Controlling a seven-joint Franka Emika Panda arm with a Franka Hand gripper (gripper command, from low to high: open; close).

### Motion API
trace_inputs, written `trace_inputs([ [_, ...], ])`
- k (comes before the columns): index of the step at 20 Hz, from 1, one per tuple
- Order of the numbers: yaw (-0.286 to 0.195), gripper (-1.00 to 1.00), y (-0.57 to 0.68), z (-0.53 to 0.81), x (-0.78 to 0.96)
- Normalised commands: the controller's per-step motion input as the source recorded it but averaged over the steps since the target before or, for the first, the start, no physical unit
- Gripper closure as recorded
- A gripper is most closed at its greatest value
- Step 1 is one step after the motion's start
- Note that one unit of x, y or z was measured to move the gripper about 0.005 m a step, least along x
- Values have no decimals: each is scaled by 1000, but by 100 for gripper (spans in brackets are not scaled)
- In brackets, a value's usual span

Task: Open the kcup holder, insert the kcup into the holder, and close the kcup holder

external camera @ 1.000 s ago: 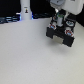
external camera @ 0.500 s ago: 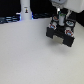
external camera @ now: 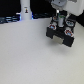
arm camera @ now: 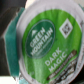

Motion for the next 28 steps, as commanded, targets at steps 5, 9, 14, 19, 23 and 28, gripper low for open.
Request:
trace_inputs([
  [5,-10,100,130,463,402],
  [9,9,100,15,-48,13],
  [14,13,100,33,-170,2],
  [19,10,100,45,-128,14],
  [23,11,100,32,-187,4],
  [28,15,100,97,-27,13],
])
